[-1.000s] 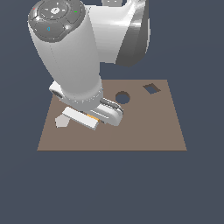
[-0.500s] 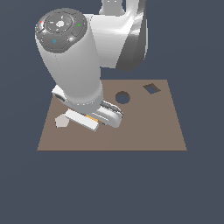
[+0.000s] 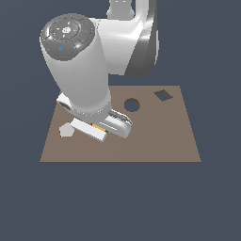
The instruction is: Insert a designated object into the corresponding slot on a board.
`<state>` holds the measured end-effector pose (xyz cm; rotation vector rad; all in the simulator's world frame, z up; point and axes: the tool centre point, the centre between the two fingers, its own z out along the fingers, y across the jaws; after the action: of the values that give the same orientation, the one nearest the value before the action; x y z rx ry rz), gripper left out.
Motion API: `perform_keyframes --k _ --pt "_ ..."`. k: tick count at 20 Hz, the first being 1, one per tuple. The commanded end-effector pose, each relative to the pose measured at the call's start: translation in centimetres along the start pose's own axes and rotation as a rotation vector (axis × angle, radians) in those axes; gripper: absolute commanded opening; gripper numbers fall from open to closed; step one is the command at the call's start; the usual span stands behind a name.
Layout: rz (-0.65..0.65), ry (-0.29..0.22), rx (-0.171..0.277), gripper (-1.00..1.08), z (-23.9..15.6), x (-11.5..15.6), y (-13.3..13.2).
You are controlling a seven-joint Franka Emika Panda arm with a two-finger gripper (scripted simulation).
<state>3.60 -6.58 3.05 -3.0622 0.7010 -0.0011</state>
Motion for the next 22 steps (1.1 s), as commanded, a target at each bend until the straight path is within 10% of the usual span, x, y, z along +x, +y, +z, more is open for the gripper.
perform_keyframes --k 1,12,22 --pt "0.0 -0.001 0.0 -1.0 0.1 0.0 0.0" --pt "-0.025 -0.001 -0.001 -1.0 -0.3 -0.3 -0.6" --pt "-0.302 -0.001 0.0 -1.0 -0.5 -4.7 -6.8"
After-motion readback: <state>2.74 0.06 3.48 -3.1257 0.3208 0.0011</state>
